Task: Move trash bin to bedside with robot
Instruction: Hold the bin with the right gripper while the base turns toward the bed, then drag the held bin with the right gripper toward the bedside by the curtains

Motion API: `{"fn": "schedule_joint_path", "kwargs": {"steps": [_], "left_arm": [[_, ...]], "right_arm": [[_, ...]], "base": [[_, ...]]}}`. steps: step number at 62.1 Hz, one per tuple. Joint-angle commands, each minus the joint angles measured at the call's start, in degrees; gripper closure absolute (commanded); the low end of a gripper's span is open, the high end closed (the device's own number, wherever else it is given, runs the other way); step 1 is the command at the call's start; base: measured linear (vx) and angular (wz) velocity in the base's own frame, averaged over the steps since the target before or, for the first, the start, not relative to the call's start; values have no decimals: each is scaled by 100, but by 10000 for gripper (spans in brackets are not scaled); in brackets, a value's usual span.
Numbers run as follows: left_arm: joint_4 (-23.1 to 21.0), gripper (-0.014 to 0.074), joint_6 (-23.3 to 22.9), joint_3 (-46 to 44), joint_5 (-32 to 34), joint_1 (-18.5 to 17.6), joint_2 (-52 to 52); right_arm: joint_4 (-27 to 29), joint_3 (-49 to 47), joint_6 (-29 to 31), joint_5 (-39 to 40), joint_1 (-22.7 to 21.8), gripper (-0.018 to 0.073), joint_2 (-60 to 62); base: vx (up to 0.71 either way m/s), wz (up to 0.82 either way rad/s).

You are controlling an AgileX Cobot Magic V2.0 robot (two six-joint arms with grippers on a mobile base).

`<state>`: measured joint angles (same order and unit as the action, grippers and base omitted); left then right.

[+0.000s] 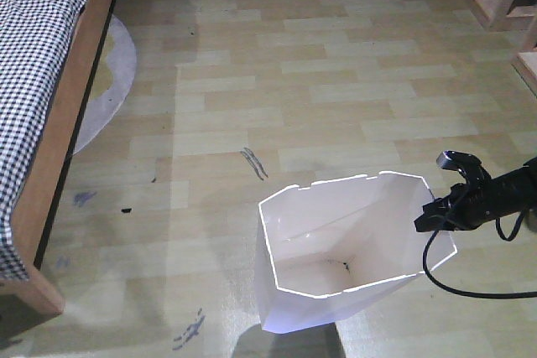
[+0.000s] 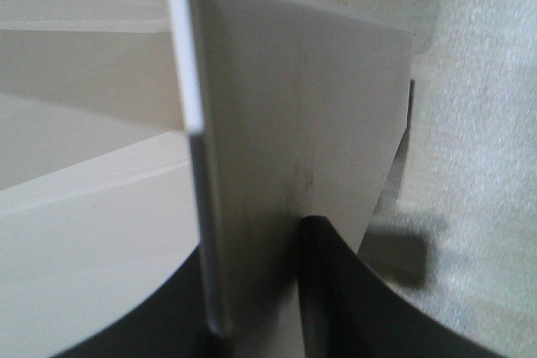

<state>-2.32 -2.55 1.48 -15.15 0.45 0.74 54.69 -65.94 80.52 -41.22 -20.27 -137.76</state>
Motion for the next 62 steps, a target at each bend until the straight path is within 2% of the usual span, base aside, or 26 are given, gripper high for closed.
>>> {"fn": "schedule_joint_path", "kwargs": {"steps": [1,62], "left_arm": [[-23,602,-31,67,396,3,82],[-23,602,-31,67,396,3,82]], "right_arm": [[490,-66,-8,-1122,-21,564,429],[490,-66,-8,-1122,-21,564,429]], "base": [[36,5],[37,2]]}}
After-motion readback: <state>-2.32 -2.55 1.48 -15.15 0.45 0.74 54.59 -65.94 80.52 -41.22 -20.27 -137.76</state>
